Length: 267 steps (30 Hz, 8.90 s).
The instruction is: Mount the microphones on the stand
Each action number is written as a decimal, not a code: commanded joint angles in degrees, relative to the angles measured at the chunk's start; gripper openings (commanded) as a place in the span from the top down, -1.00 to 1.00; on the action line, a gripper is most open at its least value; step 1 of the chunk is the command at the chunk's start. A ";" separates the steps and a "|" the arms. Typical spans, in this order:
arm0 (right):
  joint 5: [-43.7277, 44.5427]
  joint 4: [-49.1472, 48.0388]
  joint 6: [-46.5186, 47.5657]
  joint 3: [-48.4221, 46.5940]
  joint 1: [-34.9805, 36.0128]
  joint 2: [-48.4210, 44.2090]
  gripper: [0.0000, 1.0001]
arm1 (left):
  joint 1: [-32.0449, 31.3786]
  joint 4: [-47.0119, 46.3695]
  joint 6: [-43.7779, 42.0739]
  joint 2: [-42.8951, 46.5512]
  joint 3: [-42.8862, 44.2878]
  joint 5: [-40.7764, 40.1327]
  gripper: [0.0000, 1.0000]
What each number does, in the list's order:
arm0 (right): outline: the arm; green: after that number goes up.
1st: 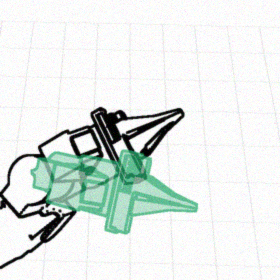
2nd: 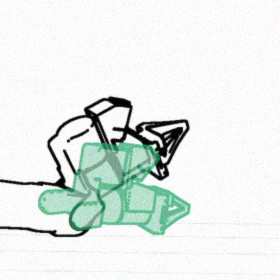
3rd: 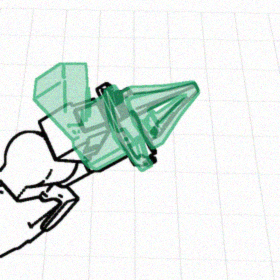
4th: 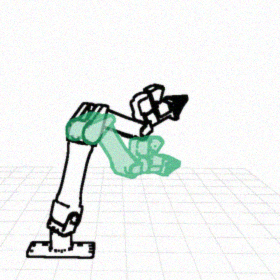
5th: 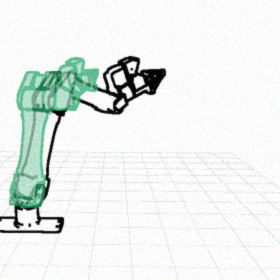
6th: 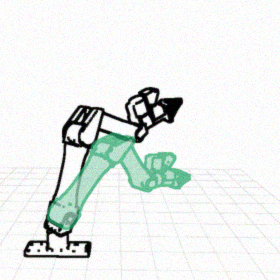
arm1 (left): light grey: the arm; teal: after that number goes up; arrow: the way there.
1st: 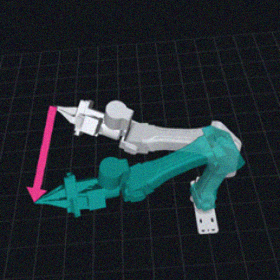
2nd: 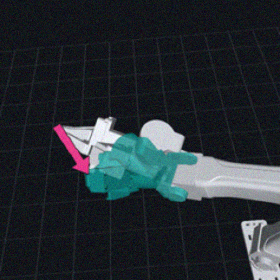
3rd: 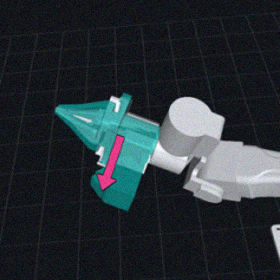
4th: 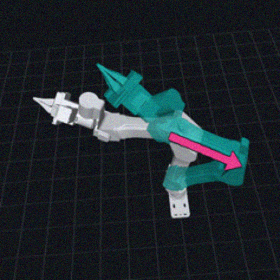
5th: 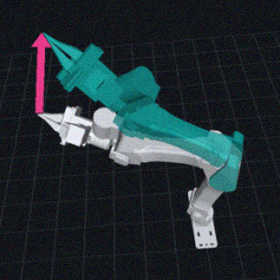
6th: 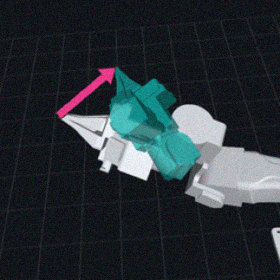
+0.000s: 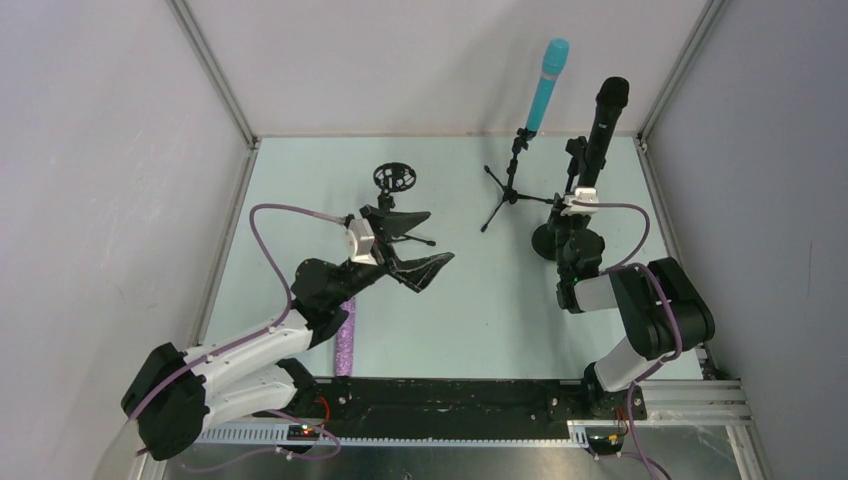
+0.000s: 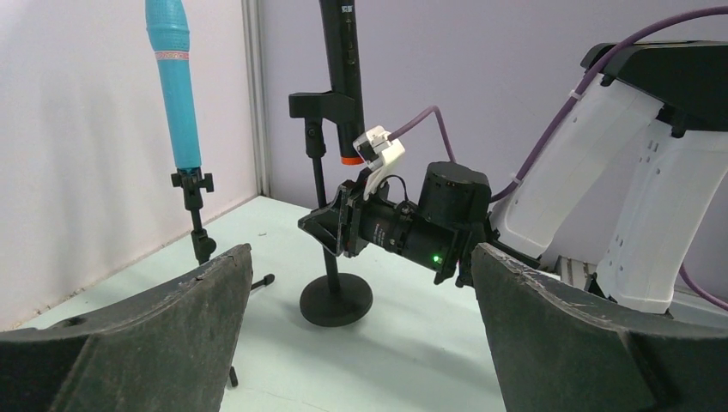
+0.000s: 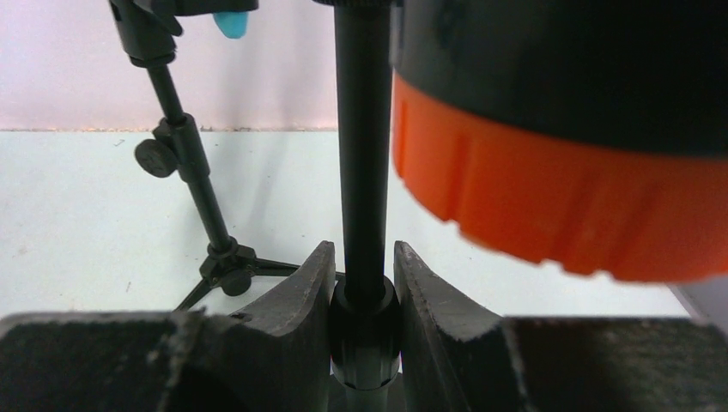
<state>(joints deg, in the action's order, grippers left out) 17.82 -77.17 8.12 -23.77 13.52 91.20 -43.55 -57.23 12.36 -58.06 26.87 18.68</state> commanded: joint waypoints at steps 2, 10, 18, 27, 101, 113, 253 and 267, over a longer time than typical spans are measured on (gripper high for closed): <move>2.28 -9.67 -0.28 -3.15 -0.60 0.37 1.00 | 0.57 -1.03 -1.29 0.52 0.02 0.16 -0.99; 1.86 -9.70 -2.09 -1.50 -0.67 0.77 1.00 | 0.95 -1.03 -1.46 0.58 0.05 0.30 -0.99; 0.81 -9.67 -3.49 0.74 -0.59 0.38 1.00 | 1.18 -1.03 -1.46 1.03 -0.28 0.30 -1.00; 0.05 -9.67 -3.50 2.85 0.53 -0.35 0.44 | 1.33 -0.99 -1.32 2.76 -1.49 -0.61 -0.99; 15.61 67.52 -28.92 5.42 16.33 -50.33 -0.99 | 1.42 23.59 10.02 15.44 -12.58 -34.21 -0.99; 12.37 80.33 -38.35 5.40 18.36 -51.79 -0.99 | 2.12 38.76 19.21 7.09 -7.48 -41.30 -0.99; 5.18 72.18 -23.40 -19.96 29.62 -20.27 -0.89 | 4.41 68.67 23.33 4.57 3.07 -52.27 -0.99; 7.41 79.60 -24.82 -15.81 31.38 -31.57 -0.90 | 5.49 65.48 14.15 -16.21 22.95 -47.98 -0.99</move>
<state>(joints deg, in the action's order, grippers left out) 23.49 -0.14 -15.40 -40.88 44.53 63.05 -38.33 10.41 29.26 -71.20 46.15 -30.39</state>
